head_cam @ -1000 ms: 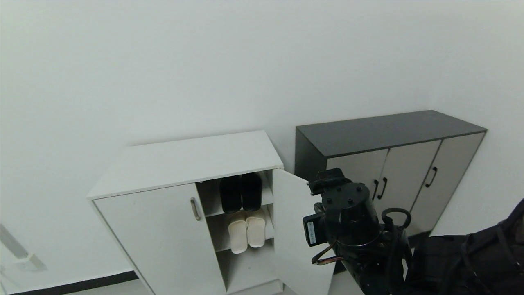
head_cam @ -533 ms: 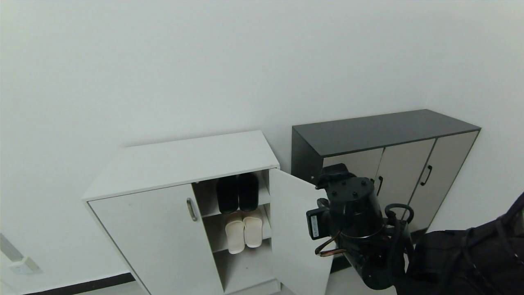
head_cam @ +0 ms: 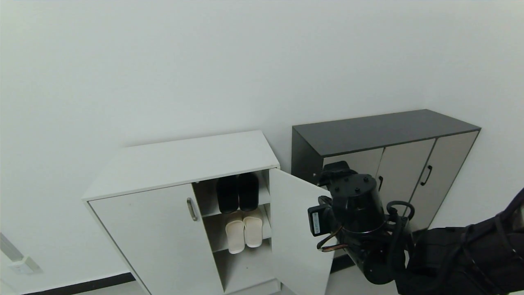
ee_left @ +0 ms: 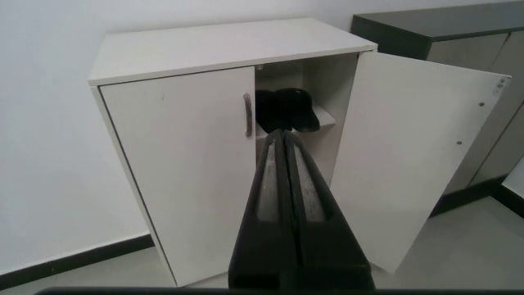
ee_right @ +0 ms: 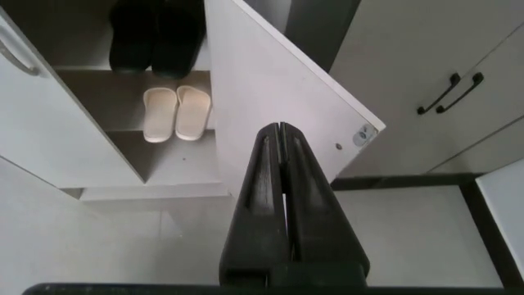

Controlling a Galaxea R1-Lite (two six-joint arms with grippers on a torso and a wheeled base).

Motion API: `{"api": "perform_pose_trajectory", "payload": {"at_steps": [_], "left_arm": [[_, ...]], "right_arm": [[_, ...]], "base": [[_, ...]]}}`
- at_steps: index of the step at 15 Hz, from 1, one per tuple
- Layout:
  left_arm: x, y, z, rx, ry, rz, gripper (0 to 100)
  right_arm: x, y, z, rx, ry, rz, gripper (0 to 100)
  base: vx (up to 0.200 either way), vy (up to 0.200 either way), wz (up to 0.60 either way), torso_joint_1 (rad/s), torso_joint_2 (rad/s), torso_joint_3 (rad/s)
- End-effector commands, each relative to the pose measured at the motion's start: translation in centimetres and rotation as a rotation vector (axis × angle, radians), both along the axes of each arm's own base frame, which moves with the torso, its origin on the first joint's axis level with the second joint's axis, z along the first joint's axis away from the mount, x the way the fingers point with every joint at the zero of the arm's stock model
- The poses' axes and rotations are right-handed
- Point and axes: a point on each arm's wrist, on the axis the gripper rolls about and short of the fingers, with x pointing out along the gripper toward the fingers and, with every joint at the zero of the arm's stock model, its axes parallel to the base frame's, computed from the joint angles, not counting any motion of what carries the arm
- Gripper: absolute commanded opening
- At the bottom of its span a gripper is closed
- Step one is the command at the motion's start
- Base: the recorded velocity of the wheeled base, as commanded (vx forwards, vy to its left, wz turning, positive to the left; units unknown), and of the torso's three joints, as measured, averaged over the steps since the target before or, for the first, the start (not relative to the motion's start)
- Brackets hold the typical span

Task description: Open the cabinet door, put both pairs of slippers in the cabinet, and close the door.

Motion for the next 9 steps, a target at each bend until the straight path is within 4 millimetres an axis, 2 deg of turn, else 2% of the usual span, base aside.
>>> {"api": "perform_pose_trajectory", "payload": {"at_steps": [1, 4, 6, 8, 9], "left_arm": [[0.0, 0.0, 0.0, -0.004, 0.000, 0.001, 0], [0.0, 0.0, 0.0, -0.001, 0.000, -0.001, 0], [0.0, 0.0, 0.0, -0.001, 0.000, -0.002, 0], [0.0, 0.0, 0.0, -0.001, 0.000, -0.001, 0], [0.0, 0.0, 0.0, 0.000, 0.000, -0.002, 0]], "right_arm": [[0.4, -0.2, -0.1, -0.003, 0.001, -0.011, 0], [1.1, -0.6, 0.1, -0.002, -0.005, -0.022, 0], [2.9, -1.1, 0.1, 0.002, -0.021, -0.058, 0], [5.5, -1.6, 0.7, 0.028, -0.031, -0.056, 0], [7.5, -1.9, 0.9, 0.035, -0.026, -0.063, 0]], "base": [[-0.200, 0.000, 0.00, 0.012, 0.00, 0.002], [-0.200, 0.000, 0.00, 0.001, 0.01, 0.001], [0.000, 0.000, 0.00, 0.000, 0.00, 0.000], [0.000, 0.000, 0.00, 0.000, 0.00, 0.000], [0.000, 0.000, 0.00, 0.000, 0.00, 0.000]]}}
